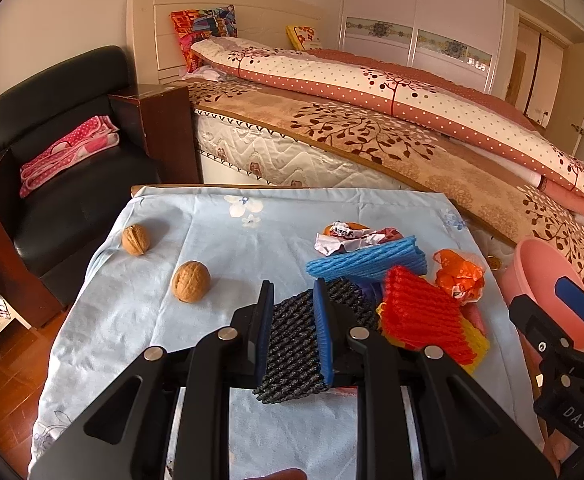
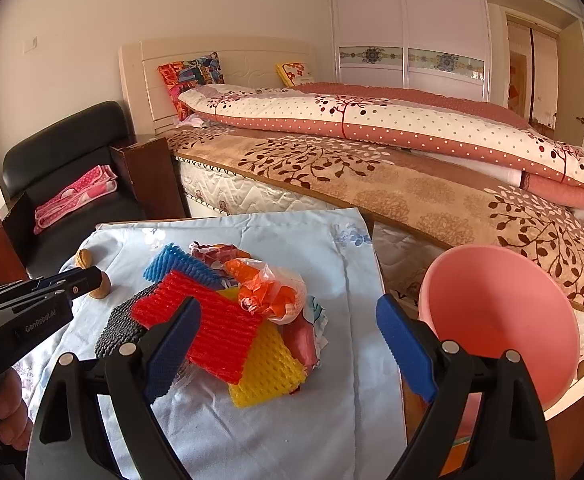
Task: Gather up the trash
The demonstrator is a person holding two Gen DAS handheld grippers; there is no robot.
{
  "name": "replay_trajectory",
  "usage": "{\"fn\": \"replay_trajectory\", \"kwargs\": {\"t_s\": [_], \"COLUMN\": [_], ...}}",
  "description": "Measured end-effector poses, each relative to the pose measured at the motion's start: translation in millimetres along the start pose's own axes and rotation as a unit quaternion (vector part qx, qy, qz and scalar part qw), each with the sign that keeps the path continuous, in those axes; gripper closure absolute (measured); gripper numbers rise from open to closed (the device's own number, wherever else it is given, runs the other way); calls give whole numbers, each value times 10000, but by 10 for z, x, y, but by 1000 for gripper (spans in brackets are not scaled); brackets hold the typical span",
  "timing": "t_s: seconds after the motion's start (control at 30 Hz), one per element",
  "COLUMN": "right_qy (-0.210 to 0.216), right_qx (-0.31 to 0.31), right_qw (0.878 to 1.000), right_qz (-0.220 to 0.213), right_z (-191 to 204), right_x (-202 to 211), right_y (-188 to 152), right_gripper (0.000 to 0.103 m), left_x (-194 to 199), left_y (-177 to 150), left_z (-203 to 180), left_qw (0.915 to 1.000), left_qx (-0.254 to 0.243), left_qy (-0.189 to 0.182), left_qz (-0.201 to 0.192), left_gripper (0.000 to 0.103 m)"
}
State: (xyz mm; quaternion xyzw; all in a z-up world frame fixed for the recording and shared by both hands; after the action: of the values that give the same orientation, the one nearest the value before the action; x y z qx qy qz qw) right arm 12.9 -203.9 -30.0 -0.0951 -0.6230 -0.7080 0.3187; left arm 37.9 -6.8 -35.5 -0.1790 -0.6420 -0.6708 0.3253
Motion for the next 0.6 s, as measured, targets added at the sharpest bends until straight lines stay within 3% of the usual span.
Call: {"fn": "replay_trajectory", "kwargs": {"t_s": [0.27, 0.6], "right_qy": [-11, -4], "right_qx": [-16, -50], "right_qw": [10000, 10000], "right_qz": [-1, -13], "right_z": [-14, -35], "right_x": [0, 19], "right_y": [3, 6], "right_gripper": [15, 15], "left_x": [5, -37], "left_y": [-9, -15], "left_z": [1, 8], "left_qw": [9997, 9997], "left_qx": [102, 131], "left_qy": [-210, -154], "left_qz": [20, 98], "left_gripper": [83, 83]}}
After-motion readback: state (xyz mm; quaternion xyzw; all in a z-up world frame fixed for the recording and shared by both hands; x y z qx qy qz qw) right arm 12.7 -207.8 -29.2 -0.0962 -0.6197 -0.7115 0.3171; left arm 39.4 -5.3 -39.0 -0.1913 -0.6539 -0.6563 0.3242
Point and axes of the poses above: each gripper's, at about its wrist camera, not at the fingertips, and x roughly against the way its jaws point, z to its left, y to its top, the point moved 6 cm from there along -x, roughly the way its jaws point, and after that the axes turned 15 degrees about y, right-handed, at the moved point
